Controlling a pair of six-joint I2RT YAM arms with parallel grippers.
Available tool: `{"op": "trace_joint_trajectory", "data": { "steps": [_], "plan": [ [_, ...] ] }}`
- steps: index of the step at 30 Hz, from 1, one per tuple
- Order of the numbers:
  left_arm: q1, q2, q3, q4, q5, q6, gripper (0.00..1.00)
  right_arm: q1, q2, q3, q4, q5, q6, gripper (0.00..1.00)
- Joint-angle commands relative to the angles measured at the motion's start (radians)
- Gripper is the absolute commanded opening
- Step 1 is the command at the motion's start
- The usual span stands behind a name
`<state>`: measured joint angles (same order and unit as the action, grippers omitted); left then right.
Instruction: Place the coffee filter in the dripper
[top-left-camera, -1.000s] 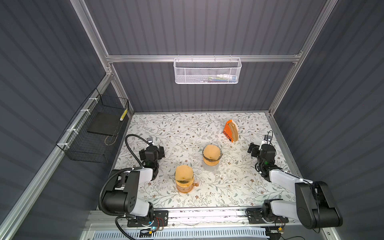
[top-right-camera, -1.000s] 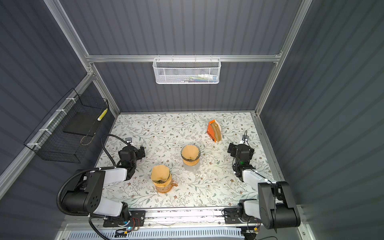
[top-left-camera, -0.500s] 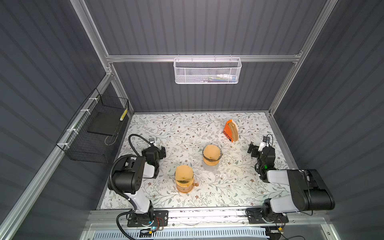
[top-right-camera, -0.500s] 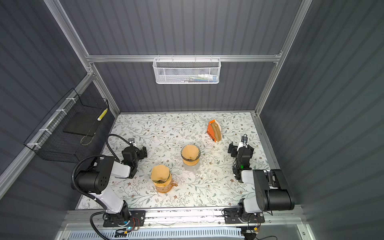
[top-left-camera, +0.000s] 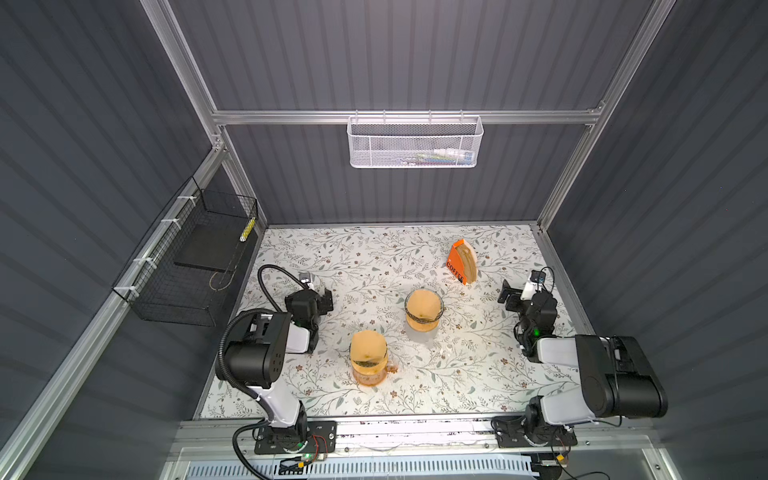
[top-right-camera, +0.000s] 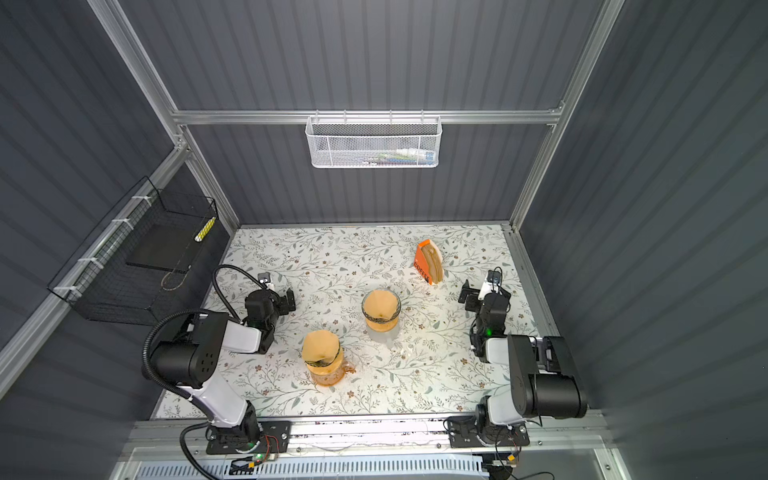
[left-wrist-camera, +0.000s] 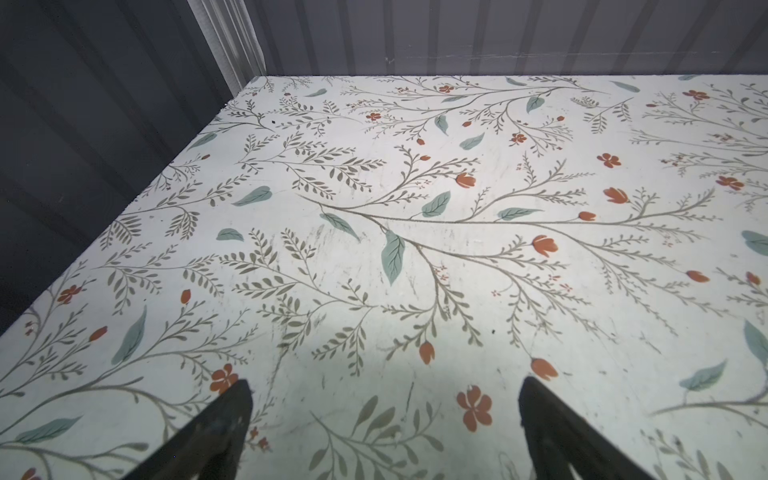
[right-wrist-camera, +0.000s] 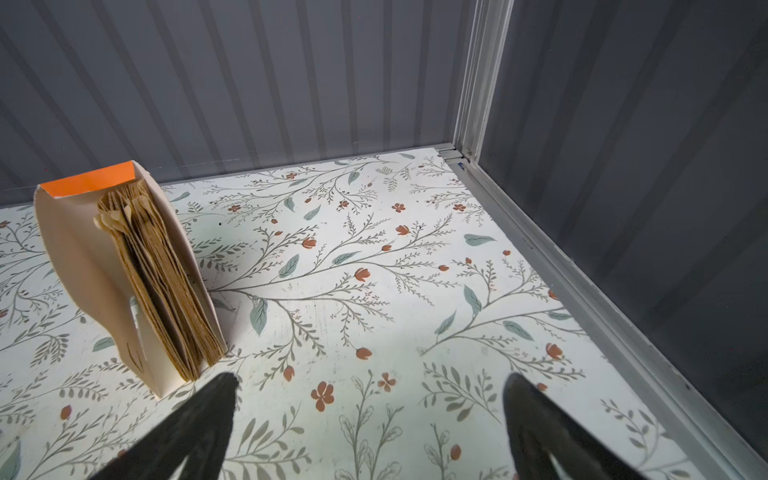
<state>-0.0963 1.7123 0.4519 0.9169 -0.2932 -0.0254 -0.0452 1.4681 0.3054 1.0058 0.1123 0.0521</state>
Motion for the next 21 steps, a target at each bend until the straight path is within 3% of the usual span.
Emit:
{"op": "trace_joint_trajectory", "data": {
  "steps": [1,21],
  "plan": [
    [0.007,0.003,0.014,0.0,0.007,0.021,1.0,-0.004,-0.007,0.015,-0.02,-0.028,0.012,0.99],
    [0.007,0.003,0.012,0.005,0.006,0.022,1.0,-0.004,-0.008,0.014,-0.016,-0.028,0.012,0.99]
  ]
}}
